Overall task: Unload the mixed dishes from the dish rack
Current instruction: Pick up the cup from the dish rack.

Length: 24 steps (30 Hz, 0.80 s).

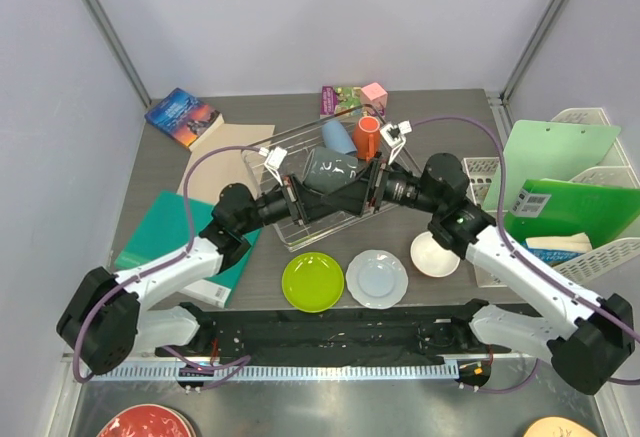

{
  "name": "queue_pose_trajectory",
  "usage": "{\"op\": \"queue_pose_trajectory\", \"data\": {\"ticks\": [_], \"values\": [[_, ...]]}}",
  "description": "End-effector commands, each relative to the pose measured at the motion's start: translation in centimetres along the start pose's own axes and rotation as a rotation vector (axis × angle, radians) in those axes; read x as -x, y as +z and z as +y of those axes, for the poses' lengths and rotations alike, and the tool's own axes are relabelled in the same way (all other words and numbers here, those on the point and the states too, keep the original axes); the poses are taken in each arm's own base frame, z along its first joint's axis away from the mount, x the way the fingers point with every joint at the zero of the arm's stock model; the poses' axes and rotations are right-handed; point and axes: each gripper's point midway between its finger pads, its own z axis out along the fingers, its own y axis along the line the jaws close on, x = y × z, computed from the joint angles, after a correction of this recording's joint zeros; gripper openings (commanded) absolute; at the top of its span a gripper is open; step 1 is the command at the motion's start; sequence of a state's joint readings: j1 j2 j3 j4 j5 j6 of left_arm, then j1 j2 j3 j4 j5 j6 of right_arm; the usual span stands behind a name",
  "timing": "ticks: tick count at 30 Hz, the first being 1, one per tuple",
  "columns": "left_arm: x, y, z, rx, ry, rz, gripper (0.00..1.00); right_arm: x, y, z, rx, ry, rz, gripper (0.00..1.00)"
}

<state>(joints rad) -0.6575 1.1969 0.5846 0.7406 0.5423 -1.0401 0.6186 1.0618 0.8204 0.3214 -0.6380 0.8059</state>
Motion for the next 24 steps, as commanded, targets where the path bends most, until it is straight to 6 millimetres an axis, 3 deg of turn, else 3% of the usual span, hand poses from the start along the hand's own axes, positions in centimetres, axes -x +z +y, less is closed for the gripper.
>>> {"op": "queue_pose_trajectory", "data": {"ticks": [1, 6, 11, 13, 14, 18, 24], "values": [[3.5, -0.4, -3.3, -0.074, 0.103, -0.129, 0.0, 2.2, -2.3, 0.6, -0.175, -0.187, -0.009, 1.0], [4.5, -0.9, -3.9, -0.075, 0.114, -0.165, 0.0, 5.6, -6.4, -1.9, -0.445, -0.249, -0.237, 1.0], [5.7, -1.5, -6.2, -0.157, 0.078, -0.208, 0.0, 5.0, -9.6, -4.3, -0.575, -0.236, -0.343, 1.0], [5.8, -1.8, -7.2, -0.22, 0.031, -0.219, 0.0, 4.2, -9.2, -4.9, -0.569, -0.217, -0.323, 0.99], [6.3, -2.4, -9.5, -0.327, 0.051, -0.241, 0.0, 4.1, -9.0, -5.3, -0.573, -0.208, -0.316, 0.99], [6.1, -3.3, -11.9, -0.549, -0.145, -0.201, 0.0, 3.8, -7.9, -4.9, -0.513, -0.197, -0.303, 0.98], [4.4, -3.3, -13.7, -0.599, -0.156, -0.127, 0.0, 5.5, -7.3, -3.1, -0.432, -0.23, -0.368, 0.98]]}}
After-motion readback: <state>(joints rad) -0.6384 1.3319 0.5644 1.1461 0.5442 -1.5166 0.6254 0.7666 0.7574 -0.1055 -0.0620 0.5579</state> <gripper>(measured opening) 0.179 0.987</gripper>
